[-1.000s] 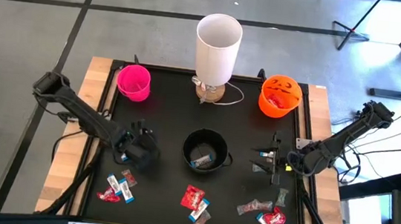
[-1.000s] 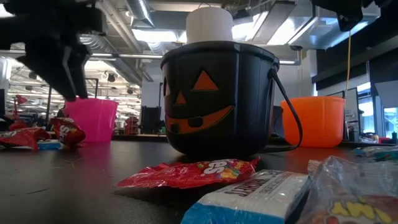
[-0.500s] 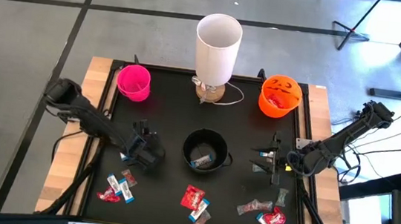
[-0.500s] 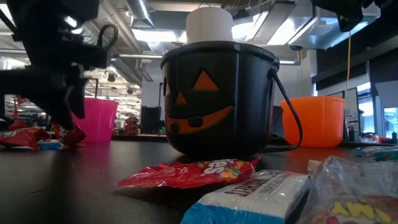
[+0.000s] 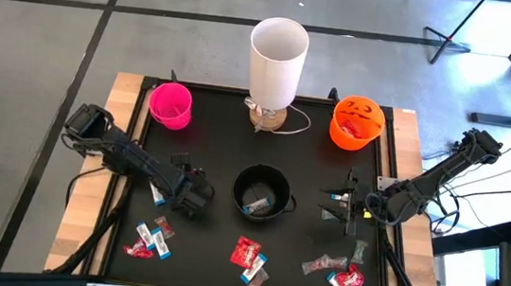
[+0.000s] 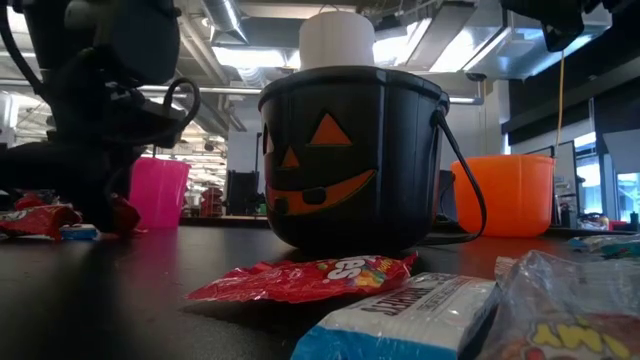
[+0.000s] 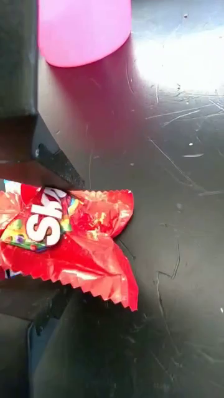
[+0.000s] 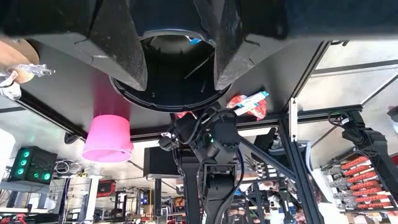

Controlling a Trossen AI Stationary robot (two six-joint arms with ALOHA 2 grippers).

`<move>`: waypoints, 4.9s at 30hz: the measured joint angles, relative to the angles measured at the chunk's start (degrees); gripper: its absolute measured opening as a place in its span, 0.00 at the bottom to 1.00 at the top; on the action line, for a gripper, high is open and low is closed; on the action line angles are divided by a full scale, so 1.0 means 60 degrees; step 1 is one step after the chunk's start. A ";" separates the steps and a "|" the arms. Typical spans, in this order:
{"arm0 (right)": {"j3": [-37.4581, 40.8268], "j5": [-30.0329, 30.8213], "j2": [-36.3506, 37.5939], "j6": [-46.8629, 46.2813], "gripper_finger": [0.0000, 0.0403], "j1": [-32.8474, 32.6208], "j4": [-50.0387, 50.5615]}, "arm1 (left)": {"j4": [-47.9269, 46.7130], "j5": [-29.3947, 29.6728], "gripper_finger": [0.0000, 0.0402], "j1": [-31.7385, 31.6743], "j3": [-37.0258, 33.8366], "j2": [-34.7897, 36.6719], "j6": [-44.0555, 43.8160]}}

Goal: Sort candy
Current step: Put the red candy pack into the orange bucket

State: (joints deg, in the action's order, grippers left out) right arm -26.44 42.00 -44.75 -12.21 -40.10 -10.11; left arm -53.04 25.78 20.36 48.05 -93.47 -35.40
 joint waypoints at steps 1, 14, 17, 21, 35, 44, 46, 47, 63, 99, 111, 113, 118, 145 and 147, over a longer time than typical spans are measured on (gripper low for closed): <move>0.0000 0.0000 0.0000 -0.0011 0.46 0.0000 0.0000 | 0.0000 -0.0004 0.43 -0.0027 0.0000 -0.0001 0.0000; 0.0000 -0.0004 -0.0004 -0.0116 0.46 0.0000 0.0000 | 0.0009 0.0067 0.26 -0.0080 0.0000 0.0000 -0.0622; 0.0000 -0.0004 -0.0004 -0.0116 0.46 0.0000 0.0000 | 0.0007 0.0080 0.23 -0.0080 0.0000 0.0004 -0.0799; 0.0000 -0.0004 -0.0044 -0.0112 0.46 0.0000 0.0000 | 0.0007 0.0066 0.21 -0.0080 0.0002 0.0007 -0.1169; 0.0000 -0.0004 -0.0771 -0.0224 0.46 0.0000 -0.0010 | -0.0516 0.0526 0.20 -0.0050 0.0899 0.0066 -0.1275; 0.0000 -0.0003 -0.0772 -0.0243 0.46 0.0000 -0.0055 | -0.3005 0.1918 0.20 0.0092 0.3359 0.0066 -0.1253; 0.0000 0.0135 -0.0772 -0.0247 0.46 0.0000 -0.0058 | -0.3435 0.2166 0.20 0.0156 0.3967 0.0108 -0.1249; 0.0000 0.0340 -0.0772 -0.0254 0.46 0.0000 -0.0063 | -0.3561 0.2290 0.20 0.0191 0.4302 0.0120 -0.1253; -0.0002 0.0261 -0.0776 0.1657 0.46 0.0004 -0.2561 | 0.3332 0.2803 0.20 0.0764 0.6896 0.0226 0.3968; -0.3207 -0.6431 -0.4308 0.3100 0.46 0.3526 -0.3366 | 0.5984 -0.0137 0.20 0.0208 0.6900 0.0131 0.4660; -0.3308 -0.6940 -0.4543 0.3312 0.46 0.3501 -0.3344 | 0.5955 -0.0069 0.20 0.0194 0.6900 0.0131 0.4656; -0.3308 -0.6940 -0.4543 0.3312 0.44 0.3501 -0.3268 | 0.5934 -0.0069 0.20 0.0201 0.6900 0.0131 0.4652; -0.3308 -0.6940 -0.4543 0.3314 0.35 0.3501 -0.3271 | 0.5796 -0.0076 0.20 0.0259 0.6900 0.0131 0.4650; -0.3300 -0.6660 -0.4477 0.3336 0.01 0.3501 -0.2926 | 0.5681 0.0632 0.20 0.0478 0.6900 0.0133 0.4419; -0.3300 -0.6451 -0.4414 0.3331 0.00 0.3497 -0.2760 | 0.5634 0.0642 0.21 0.0533 0.6896 0.0191 0.4462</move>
State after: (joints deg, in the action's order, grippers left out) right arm -46.24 3.29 -71.23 7.77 -19.11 -26.67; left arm -19.23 29.63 23.56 89.43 -92.32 -8.62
